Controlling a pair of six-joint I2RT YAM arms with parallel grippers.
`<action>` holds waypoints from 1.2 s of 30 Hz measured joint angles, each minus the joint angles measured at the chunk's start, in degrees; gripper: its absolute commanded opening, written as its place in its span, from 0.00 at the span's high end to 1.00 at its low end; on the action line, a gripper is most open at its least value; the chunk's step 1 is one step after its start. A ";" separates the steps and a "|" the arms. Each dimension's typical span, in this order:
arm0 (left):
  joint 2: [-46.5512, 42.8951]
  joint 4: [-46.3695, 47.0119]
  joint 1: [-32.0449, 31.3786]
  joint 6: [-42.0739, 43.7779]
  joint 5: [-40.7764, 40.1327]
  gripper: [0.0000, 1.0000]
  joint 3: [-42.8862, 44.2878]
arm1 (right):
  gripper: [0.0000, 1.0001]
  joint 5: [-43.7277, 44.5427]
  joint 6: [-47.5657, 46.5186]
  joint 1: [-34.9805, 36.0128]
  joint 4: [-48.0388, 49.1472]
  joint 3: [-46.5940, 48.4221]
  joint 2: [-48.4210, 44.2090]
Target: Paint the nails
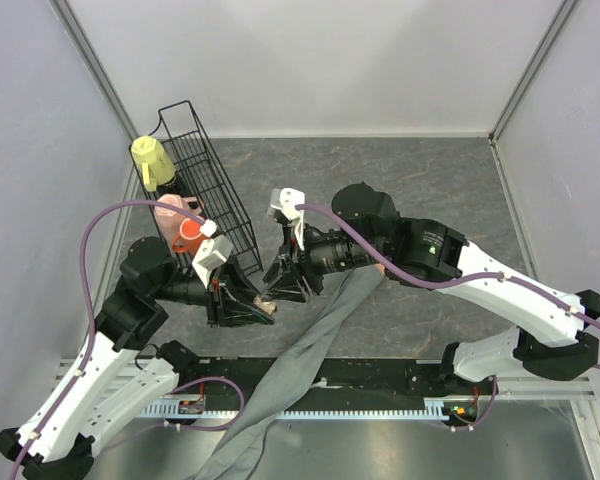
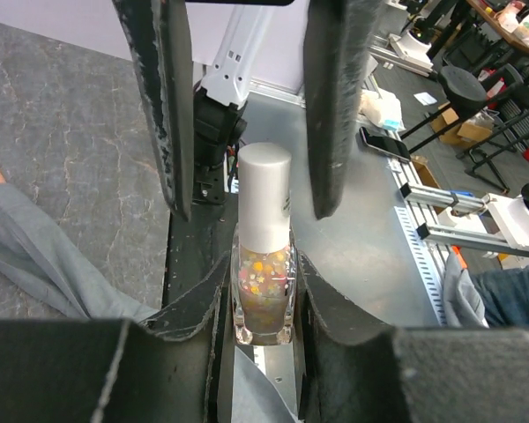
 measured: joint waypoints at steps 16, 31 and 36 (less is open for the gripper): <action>1.07 -0.46 0.00 -0.02 -0.50 0.98 0.46 | 0.71 -5.01 -1.01 -1.22 1.53 -3.63 -0.37; 2.32 -1.31 -0.04 1.46 -7.23 0.98 2.03 | 1.00 2.56 5.07 -1.81 3.17 -4.68 -1.53; 1.40 -1.86 -0.37 5.84 -20.59 0.98 2.34 | 1.00 19.47 13.97 0.09 5.16 -5.44 -1.68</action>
